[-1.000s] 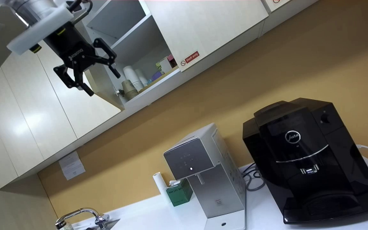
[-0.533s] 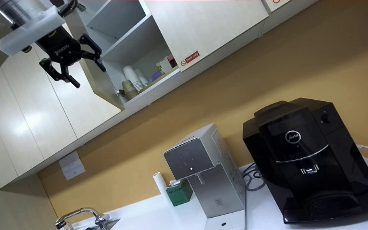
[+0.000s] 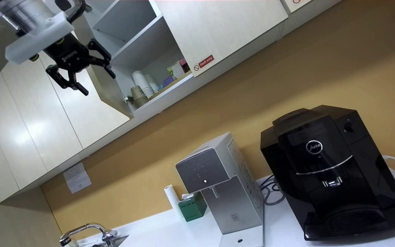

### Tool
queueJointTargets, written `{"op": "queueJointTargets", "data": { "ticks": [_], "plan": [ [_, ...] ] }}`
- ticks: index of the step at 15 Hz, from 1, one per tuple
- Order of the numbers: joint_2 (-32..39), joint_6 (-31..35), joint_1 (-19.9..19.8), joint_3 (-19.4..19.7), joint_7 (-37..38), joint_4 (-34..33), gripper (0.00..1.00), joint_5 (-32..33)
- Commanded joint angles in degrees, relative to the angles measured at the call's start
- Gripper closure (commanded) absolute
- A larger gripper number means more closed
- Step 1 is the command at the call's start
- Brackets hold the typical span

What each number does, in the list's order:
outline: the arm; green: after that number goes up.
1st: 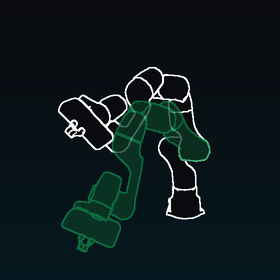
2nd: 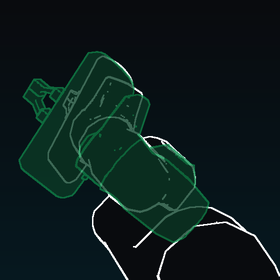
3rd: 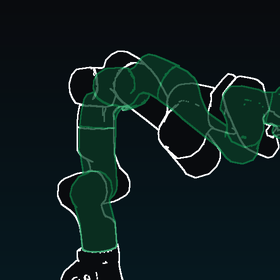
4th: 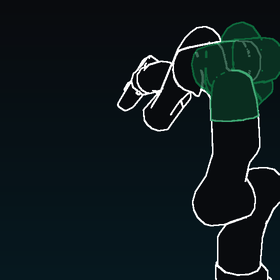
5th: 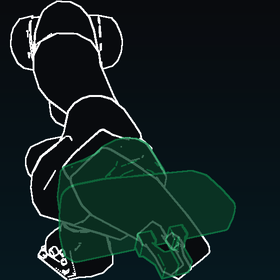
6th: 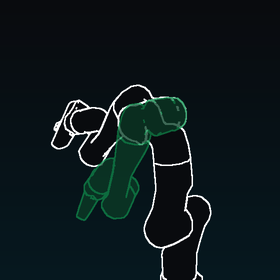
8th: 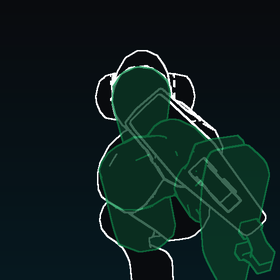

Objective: Close the cabinet door

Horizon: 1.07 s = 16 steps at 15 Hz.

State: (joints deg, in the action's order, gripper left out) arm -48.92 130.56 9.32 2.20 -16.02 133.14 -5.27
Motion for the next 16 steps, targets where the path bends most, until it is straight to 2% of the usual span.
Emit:
{"op": "queueJointTargets", "data": {
  "ticks": [1, 5, 8, 9, 10, 11, 14, 16],
  "plan": [
    [-0.81, 8.52, 0.07, -1.24, 2.83, 3.17, 0.00, -1.01],
    [-0.72, 17.22, 0.98, -1.98, 4.01, 6.17, 0.00, -0.98],
    [-0.38, 20.71, 2.56, -1.63, 4.22, 7.80, 0.00, -1.28],
    [-0.45, 21.45, 3.24, -1.37, 4.23, 8.23, 0.25, -1.55],
    [-0.60, 22.06, 4.23, -0.95, 3.89, 8.63, 0.26, -1.96],
    [-0.72, 22.74, 4.85, -0.70, 3.81, 8.99, 0.32, -2.34],
    [-1.23, 24.82, 6.32, 0.00, 4.07, 9.85, 0.55, -3.61],
    [-1.60, 26.51, 6.24, 0.31, 4.79, 10.39, 0.68, -4.05]
  ]
}}
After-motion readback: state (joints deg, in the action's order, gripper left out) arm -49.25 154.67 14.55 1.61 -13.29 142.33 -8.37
